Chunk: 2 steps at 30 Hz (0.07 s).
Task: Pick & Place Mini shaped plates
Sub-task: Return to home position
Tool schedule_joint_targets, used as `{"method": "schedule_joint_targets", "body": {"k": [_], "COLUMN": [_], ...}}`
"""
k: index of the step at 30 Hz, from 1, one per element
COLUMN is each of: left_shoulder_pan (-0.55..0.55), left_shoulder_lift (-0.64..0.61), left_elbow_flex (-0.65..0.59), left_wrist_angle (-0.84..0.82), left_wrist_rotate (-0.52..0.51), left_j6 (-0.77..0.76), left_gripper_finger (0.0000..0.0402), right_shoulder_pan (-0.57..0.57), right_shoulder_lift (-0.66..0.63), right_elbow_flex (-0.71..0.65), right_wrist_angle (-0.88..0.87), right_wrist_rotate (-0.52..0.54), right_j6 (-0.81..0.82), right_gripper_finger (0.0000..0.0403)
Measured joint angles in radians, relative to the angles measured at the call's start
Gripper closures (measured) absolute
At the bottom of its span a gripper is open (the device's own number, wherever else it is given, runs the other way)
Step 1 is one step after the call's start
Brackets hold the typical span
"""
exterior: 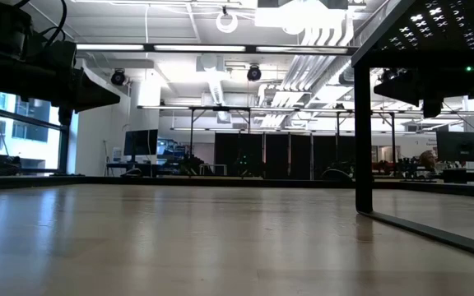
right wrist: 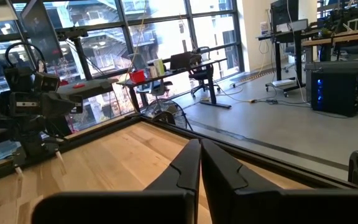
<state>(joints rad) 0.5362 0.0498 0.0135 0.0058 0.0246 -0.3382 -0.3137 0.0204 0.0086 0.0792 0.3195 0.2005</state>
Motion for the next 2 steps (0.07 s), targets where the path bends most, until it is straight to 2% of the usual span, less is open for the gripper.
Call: {"method": "schedule_joint_targets", "body": {"k": [2], "left_shoulder_pan": [0.000], "left_shoulder_lift": [0.000], "left_elbow_flex": [0.000], "left_wrist_angle": [0.000], "left_wrist_rotate": [0.000], "left_j6": [0.000], "left_gripper_finger": [0.0400], "right_shoulder_pan": [0.000], "right_shoulder_lift": [0.000], "right_elbow_flex": [0.000], "right_wrist_angle": [0.000], "right_wrist_rotate": [0.000], "right_j6": [0.000], "right_gripper_finger": [0.0395]}}
